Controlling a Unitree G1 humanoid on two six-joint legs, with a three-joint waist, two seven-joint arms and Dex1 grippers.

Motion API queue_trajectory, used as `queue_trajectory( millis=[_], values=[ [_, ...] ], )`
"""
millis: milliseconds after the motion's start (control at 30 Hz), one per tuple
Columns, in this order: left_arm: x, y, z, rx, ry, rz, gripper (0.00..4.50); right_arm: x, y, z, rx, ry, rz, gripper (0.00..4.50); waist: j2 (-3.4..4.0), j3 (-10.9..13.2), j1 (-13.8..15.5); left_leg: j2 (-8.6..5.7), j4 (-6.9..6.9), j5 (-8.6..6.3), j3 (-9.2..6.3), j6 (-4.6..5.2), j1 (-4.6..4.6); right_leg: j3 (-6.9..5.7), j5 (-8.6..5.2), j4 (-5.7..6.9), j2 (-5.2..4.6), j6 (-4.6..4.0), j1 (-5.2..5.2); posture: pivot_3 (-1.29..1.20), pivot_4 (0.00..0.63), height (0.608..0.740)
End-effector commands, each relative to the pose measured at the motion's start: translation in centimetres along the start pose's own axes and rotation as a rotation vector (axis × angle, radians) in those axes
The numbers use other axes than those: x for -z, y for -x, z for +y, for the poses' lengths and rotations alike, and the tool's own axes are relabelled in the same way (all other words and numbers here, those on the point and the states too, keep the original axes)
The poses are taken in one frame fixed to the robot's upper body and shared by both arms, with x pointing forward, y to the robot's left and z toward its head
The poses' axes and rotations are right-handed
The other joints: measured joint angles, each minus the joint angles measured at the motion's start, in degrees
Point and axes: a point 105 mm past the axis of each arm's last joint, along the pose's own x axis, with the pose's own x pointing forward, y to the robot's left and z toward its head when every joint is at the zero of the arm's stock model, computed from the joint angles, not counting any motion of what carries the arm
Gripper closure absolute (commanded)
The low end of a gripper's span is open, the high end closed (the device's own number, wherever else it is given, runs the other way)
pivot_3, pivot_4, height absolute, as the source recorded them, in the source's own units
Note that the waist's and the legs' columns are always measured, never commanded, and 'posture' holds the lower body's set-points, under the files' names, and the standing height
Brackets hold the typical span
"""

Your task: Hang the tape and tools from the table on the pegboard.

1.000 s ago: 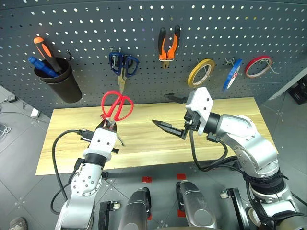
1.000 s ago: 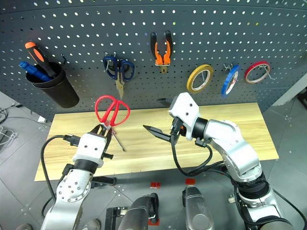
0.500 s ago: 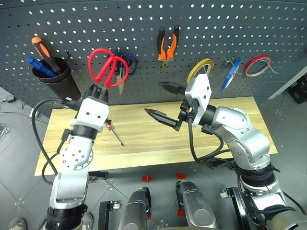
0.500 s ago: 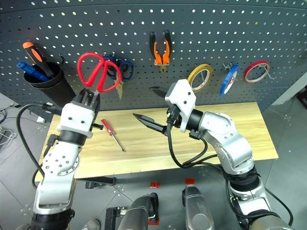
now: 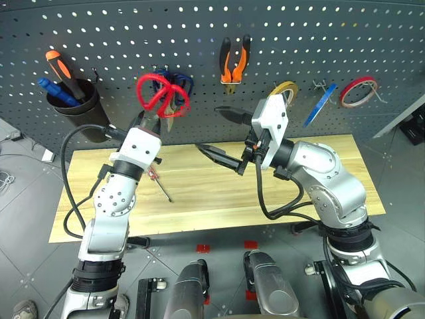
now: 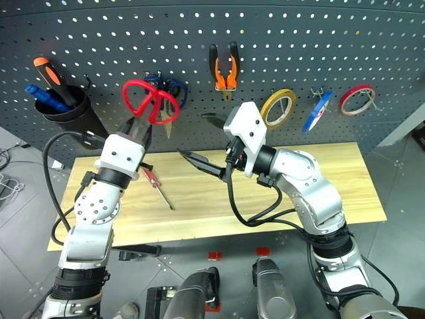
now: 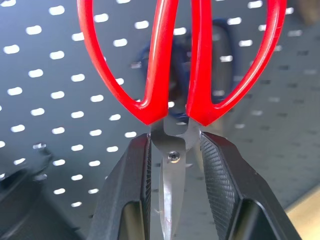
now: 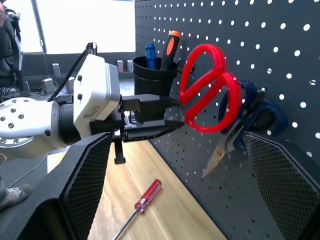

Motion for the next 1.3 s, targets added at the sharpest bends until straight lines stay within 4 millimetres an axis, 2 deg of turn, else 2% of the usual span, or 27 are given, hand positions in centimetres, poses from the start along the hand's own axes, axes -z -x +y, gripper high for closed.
queue_trajectory(
  millis=[33, 167, 333, 533, 800, 967, 1100, 1300],
  values=[
    [-2.2, 0.8, -0.3, 0.000, -0.006, -0.074, 3.38, -1.4, 0.3, 0.5, -0.001, 0.045, -0.053, 0.00, 0.00, 0.0, -0.2, 0.00, 0.00, 0.00, 0.01, 0.00, -0.01, 0.01, 0.00, 0.00, 0.00, 0.00, -0.03, -0.32, 0.298, 0.740],
    [-2.8, 0.9, -1.1, 0.013, 0.022, -0.075, 3.38, -1.2, 0.4, 0.5, -0.001, 0.036, -0.046, 0.00, 0.00, 0.0, -0.1, 0.02, 0.00, 0.00, 0.00, -0.01, 0.00, 0.00, 0.00, 0.10, 0.02, 0.00, -0.03, -0.32, 0.298, 0.740],
    [-2.7, 0.3, -0.3, -0.023, 0.020, -0.065, 3.38, -1.2, 0.3, 0.4, -0.004, 0.033, -0.046, 0.00, 0.00, 0.0, -0.1, 0.02, 0.05, 0.00, 0.01, 0.00, 0.01, 0.00, 0.00, 0.20, 0.03, 0.00, -0.04, -0.32, 0.296, 0.740],
    [-1.0, -0.4, 0.6, -0.072, 0.063, 0.031, 3.38, -1.1, 0.1, 0.4, -0.014, 0.025, -0.045, 0.00, 0.00, 0.0, -0.1, 0.02, 0.06, 0.00, 0.02, 0.00, 0.00, 0.00, 0.00, 0.20, 0.04, 0.00, -0.04, -0.32, 0.296, 0.740],
    [0.3, -1.8, 1.0, -0.122, 0.086, 0.103, 3.38, -1.2, 0.1, 0.4, -0.018, 0.020, -0.047, 0.00, 0.00, 0.0, -0.1, 0.01, 0.10, 0.01, 0.02, -0.01, 0.00, 0.00, 0.01, 0.23, 0.05, 0.00, -0.04, -0.32, 0.298, 0.740],
    [1.3, -3.2, 0.0, -0.112, 0.133, 0.158, 3.38, -1.3, -0.1, 0.4, -0.013, 0.016, -0.054, 0.00, -0.01, 0.0, -0.1, 0.00, 0.15, 0.01, 0.01, -0.01, -0.01, -0.02, 0.01, 0.26, 0.05, 0.00, -0.04, -0.32, 0.298, 0.740],
    [2.7, -2.6, -0.6, -0.120, 0.177, 0.242, 2.09, -1.3, -0.3, 0.8, -0.024, 0.015, -0.056, 0.00, -0.01, 0.0, -0.3, 0.00, 0.18, 0.01, 0.03, -0.02, -0.01, 0.00, 0.01, 0.27, 0.05, 0.00, -0.04, -0.32, 0.302, 0.740],
    [5.5, 0.3, -1.7, -0.141, 0.285, 0.412, 0.32, -0.2, -0.1, 1.5, -0.024, -0.004, -0.005, 0.00, -0.01, 0.0, -0.3, 0.01, 0.19, 0.01, 0.02, -0.01, 0.00, 0.02, 0.01, 0.28, 0.06, 0.00, -0.05, -0.32, 0.310, 0.740]
  ],
)
